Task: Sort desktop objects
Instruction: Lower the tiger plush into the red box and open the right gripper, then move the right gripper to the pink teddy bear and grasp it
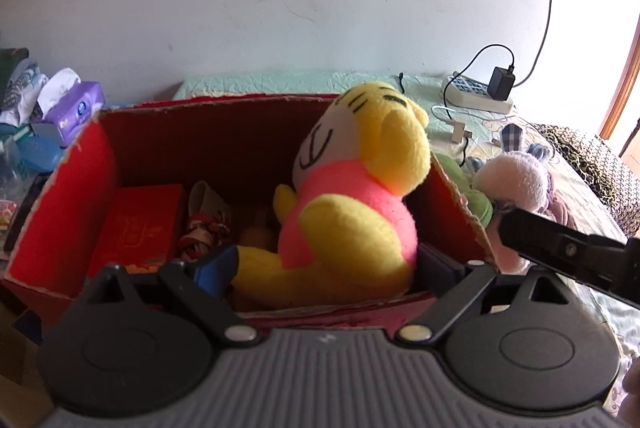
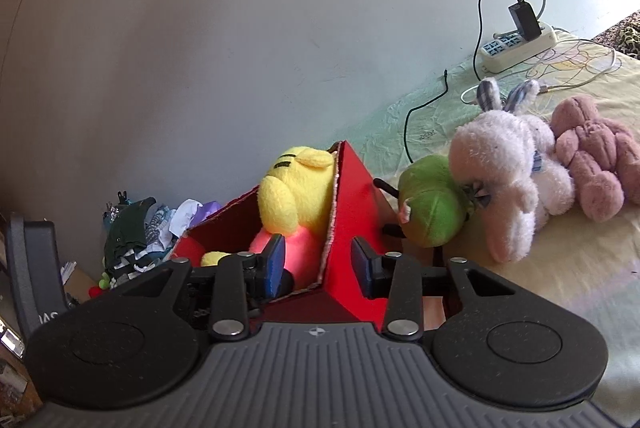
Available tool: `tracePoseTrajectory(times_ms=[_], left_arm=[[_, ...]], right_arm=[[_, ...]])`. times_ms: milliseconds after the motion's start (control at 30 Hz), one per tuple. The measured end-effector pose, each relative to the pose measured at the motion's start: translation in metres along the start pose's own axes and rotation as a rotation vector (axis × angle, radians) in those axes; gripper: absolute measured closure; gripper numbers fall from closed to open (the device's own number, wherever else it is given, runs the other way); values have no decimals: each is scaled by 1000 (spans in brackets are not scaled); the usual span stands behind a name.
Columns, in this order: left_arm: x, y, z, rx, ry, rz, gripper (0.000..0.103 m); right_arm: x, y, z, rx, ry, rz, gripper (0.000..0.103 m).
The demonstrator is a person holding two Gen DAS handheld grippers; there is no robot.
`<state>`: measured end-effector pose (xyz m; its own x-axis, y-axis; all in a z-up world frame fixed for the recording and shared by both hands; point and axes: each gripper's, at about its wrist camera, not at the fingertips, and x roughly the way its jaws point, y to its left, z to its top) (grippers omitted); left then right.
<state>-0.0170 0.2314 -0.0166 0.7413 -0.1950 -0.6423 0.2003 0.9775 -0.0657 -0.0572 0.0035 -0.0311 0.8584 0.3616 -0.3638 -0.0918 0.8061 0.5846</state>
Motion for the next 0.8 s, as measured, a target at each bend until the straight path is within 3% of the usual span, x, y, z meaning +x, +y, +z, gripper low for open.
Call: tracePoseTrajectory(times_ms=[200,300,467,633,800], left_arm=[[-33,-18,-3,40,-71,68,8],[-49,-40,2,63,-109,61,8],[-47,-92,9,77,-112,-44,8],[-9,-156,8,70,-11,-147,9],[27,-217,-2,123,39,-209,10]], right_arm=[[-19,-44,13,14,26,-3,63],[-27,-72,21,40,44,-14,63],[-38,-121,36,102,53,-26,63],[-50,-170,51,176,67,-10,65],[-63,-227,64,289,72,-17,71]])
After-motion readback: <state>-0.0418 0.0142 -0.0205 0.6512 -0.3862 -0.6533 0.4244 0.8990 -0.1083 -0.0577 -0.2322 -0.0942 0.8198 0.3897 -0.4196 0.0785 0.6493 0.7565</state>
